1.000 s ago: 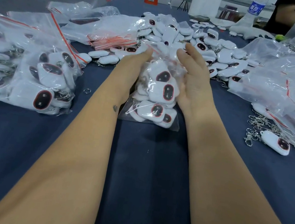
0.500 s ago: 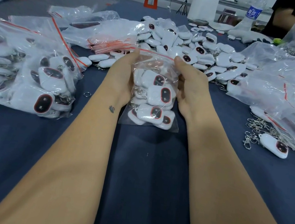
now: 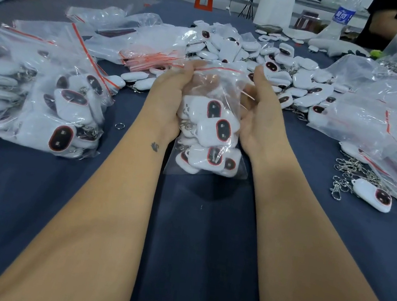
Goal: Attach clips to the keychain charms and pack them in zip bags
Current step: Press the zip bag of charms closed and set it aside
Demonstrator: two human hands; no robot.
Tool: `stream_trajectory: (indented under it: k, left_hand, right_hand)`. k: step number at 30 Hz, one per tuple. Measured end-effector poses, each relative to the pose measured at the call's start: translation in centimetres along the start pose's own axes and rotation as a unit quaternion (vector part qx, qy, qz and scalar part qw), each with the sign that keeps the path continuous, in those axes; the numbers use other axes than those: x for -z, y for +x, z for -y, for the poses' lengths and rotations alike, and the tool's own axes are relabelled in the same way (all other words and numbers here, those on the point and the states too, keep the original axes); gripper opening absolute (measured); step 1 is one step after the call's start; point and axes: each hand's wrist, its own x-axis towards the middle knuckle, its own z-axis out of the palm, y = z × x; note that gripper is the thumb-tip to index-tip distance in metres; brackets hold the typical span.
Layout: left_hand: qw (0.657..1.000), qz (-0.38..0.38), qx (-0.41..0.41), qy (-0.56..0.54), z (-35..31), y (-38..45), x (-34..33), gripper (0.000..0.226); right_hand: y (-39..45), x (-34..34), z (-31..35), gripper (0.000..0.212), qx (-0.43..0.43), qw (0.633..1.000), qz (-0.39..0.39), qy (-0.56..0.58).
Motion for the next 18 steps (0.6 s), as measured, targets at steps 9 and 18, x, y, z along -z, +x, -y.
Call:
stream_trajectory:
  k: [9, 18]
  left_hand:
    - [0.997, -0.05, 0.049, 0.036, -0.05, -0.09, 0.05, 0.026]
    - [0.997, -0.061, 0.039, 0.026, 0.34, 0.21, 0.08, 0.019]
  right_hand:
    - [-0.07, 0.29, -0.37, 0.023, 0.074, 0.996, 0.002, -0.046]
    - [0.22, 0.46, -0.13, 0.022, 0.046, 0.998, -0.05, 0.02]
